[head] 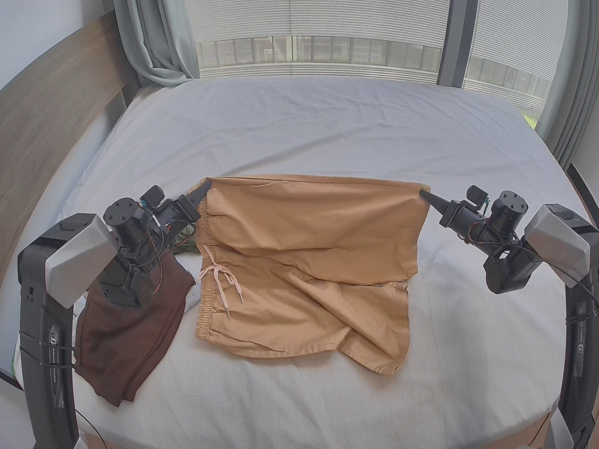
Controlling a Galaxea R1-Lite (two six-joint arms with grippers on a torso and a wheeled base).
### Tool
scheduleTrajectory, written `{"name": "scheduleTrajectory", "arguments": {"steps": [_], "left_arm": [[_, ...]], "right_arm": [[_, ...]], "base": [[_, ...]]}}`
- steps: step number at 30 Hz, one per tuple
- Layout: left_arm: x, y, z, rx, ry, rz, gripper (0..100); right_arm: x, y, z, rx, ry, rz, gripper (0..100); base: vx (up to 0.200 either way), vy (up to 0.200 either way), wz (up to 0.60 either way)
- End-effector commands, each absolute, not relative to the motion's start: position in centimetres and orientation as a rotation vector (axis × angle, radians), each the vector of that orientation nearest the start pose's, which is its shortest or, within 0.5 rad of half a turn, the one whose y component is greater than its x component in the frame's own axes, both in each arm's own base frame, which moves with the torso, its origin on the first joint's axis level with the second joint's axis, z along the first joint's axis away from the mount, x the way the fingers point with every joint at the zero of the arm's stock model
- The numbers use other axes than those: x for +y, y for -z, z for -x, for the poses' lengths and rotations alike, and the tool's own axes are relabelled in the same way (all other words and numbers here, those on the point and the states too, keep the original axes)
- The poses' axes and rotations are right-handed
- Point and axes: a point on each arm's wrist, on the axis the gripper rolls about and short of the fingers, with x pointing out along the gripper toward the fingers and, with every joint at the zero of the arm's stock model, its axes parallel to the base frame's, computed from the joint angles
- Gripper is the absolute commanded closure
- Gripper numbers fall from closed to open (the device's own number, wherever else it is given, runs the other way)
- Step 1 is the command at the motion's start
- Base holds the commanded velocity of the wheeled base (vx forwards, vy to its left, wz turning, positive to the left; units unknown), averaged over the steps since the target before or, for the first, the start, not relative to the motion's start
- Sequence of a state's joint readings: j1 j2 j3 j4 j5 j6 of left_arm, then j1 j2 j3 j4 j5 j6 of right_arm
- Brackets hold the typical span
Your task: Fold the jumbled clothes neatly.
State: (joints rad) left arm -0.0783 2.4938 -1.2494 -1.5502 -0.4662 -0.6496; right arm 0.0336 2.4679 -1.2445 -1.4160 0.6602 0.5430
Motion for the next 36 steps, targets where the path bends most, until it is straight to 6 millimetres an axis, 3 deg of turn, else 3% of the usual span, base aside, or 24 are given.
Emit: {"name": "scheduleTrajectory", "arguments": {"steps": [1,2,4,5,15,21,27,36], "left_arm": [[-4.6,-6.7,-46.2,-0.114,0.618,0.579,100],[-4.6,-6.7,-46.2,-0.113,0.618,0.580,0],[-4.6,-6.6,-46.2,-0.112,0.618,0.580,0],[-4.6,-6.5,-46.2,-0.110,0.617,0.581,0],[-4.5,-7.2,-46.8,-0.114,0.600,0.672,0],[-3.2,-6.7,-46.9,-0.069,0.546,0.685,0],[-1.1,-5.8,-46.2,-0.048,0.480,0.684,0],[-0.9,-5.9,-44.4,-0.008,0.494,0.677,0]], "right_arm": [[3.4,-6.9,-46.4,-0.003,-0.736,-0.455,100],[3.5,-6.9,-46.4,0.002,-0.738,-0.457,100],[3.8,-6.8,-46.4,0.009,-0.741,-0.459,100],[3.8,-6.9,-46.4,0.007,-0.741,-0.459,0],[3.4,-6.8,-46.9,0.002,-0.684,-0.467,0],[3.4,-7.0,-44.8,0.037,-0.677,-0.467,0],[3.3,-6.0,-41.9,0.061,-0.670,-0.460,0],[3.1,-4.6,-39.5,0.113,-0.651,-0.418,0]], "base": [[0.000,0.000,0.00],[0.000,0.000,0.00],[0.000,0.000,0.00],[0.000,0.000,0.00],[0.000,0.000,0.00],[0.000,0.000,0.00],[0.000,0.000,0.00],[0.000,0.000,0.00]]}}
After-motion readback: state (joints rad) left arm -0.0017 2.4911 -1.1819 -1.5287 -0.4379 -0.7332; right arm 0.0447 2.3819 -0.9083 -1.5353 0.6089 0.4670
